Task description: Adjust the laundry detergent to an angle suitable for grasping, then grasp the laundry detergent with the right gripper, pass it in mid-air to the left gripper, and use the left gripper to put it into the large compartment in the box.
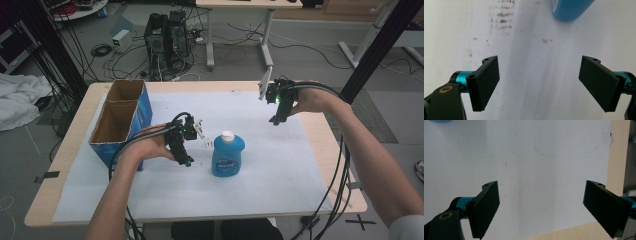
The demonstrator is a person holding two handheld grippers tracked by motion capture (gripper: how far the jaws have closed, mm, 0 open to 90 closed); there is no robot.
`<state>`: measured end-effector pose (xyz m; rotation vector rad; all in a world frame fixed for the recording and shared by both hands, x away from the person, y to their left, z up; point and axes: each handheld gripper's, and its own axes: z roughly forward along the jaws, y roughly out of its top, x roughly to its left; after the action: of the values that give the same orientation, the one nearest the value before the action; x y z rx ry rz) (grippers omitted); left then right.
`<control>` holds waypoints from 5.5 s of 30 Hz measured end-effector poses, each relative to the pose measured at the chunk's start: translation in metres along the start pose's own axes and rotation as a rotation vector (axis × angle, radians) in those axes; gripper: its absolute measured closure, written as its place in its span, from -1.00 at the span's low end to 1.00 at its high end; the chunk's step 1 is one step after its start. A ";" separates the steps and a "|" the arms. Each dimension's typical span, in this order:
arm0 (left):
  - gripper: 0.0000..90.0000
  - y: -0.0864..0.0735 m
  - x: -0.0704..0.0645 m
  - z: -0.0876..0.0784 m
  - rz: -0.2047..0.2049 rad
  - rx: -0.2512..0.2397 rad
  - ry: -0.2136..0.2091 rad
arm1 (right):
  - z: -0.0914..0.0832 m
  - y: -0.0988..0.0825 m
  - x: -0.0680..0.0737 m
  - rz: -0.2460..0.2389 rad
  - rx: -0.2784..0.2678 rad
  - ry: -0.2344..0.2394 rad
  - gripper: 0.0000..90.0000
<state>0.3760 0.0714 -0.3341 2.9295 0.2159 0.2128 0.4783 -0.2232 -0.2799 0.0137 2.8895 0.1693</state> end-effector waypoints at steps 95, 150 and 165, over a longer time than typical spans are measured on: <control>-0.62 -0.011 -0.005 -0.004 -0.022 0.067 0.019 | 0.067 0.035 0.117 0.094 -0.637 0.305 -0.71; -0.62 -0.013 -0.008 0.006 -0.034 0.059 0.010 | 0.090 0.041 0.119 0.083 -0.747 0.316 -0.40; -0.62 -0.014 -0.009 0.006 -0.033 0.060 0.009 | 0.090 0.039 0.118 0.111 -0.753 0.331 -0.27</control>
<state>0.3665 0.0821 -0.3438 2.9826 0.2771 0.2177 0.3861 -0.1713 -0.3907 0.0101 2.9332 1.3709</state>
